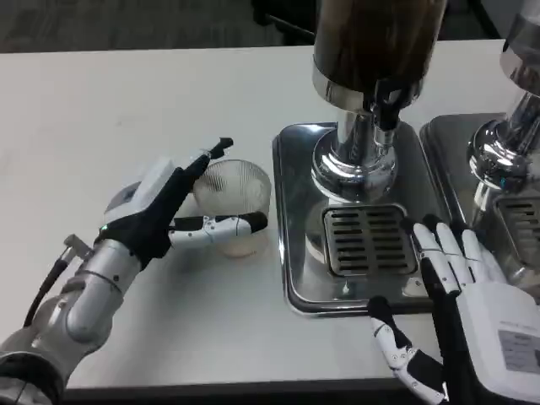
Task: Grasp the cup under the faucet to collect the drink, then remove the cup.
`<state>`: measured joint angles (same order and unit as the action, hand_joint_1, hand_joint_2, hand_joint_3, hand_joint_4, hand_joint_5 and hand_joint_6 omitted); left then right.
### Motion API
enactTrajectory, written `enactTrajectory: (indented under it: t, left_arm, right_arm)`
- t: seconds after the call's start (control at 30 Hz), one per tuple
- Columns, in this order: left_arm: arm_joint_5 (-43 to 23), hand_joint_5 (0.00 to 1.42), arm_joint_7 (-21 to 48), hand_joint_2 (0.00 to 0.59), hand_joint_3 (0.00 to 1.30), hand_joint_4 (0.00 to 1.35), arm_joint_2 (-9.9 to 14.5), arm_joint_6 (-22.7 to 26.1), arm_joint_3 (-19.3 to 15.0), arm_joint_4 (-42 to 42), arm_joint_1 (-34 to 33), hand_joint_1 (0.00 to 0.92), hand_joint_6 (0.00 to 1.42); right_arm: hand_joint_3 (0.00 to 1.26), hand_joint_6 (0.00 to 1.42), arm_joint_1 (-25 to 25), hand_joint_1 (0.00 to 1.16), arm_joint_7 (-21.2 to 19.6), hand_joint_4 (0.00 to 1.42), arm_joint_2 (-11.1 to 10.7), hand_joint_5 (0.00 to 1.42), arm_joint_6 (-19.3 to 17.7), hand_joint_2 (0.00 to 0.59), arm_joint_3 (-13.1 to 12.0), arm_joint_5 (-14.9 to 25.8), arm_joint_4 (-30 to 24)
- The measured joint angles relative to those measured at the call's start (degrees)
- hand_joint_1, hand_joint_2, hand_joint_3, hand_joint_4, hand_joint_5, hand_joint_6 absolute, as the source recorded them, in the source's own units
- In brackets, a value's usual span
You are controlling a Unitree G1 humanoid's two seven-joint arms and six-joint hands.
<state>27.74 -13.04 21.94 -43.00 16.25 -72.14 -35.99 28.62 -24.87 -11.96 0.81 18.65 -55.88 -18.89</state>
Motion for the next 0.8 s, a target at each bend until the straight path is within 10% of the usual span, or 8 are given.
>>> enactTrajectory:
  t: [0.8]
  left_arm:
    - [-0.1, 0.36, -2.3, 0.026, 0.11, 0.12, -1.5, 2.1, 2.2, -0.3, -0.4, 0.338, 0.31]
  right_arm:
    - [0.14, 0.09, 0.5, 0.45, 0.6, 0.09, -0.1, 0.00, -1.1, 0.452, 0.0, 1.7, -1.3]
